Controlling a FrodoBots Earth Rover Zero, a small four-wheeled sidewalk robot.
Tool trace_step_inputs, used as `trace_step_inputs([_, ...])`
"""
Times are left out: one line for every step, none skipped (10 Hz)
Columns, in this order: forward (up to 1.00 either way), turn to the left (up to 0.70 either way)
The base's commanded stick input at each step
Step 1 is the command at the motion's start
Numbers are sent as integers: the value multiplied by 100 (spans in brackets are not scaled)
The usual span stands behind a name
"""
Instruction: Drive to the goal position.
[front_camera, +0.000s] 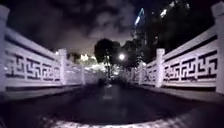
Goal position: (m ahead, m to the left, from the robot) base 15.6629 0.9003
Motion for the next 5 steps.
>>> trace_step_inputs([45,0])
trace_step_inputs([45,0])
trace_step_inputs([45,0])
trace_step_inputs([45,0])
trace_step_inputs([45,0])
